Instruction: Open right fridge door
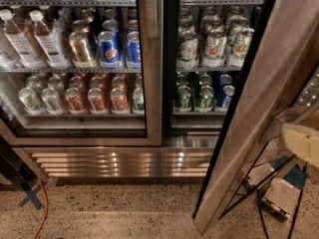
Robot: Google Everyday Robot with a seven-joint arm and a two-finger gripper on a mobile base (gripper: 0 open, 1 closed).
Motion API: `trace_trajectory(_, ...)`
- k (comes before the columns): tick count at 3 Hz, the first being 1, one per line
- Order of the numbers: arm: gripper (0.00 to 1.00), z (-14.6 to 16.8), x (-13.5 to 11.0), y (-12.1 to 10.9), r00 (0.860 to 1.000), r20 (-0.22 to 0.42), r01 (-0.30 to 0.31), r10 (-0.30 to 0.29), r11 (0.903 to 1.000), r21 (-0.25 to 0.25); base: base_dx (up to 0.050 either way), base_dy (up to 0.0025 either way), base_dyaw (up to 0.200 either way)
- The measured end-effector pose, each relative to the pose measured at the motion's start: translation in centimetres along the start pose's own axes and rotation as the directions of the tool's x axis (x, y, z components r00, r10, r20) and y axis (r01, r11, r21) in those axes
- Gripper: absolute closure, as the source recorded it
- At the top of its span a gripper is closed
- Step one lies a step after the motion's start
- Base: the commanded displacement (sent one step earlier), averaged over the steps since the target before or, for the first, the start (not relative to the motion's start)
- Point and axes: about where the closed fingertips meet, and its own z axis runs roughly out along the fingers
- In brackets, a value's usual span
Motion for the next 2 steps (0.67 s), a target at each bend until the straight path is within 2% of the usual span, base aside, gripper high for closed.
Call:
trace_trajectory(1, 1.0, -0.2, 0.0, -0.4, 1.0, 0.0, 0.0, 0.0, 1.0, 0.0, 0.0, 0.0, 0.0)
trace_trajectory(2, 1.0, -1.4, 0.4, -0.1, 1.0, 0.011, -0.014, 0.013, 0.9993, 0.034, 0.0, 0.0, 0.0)
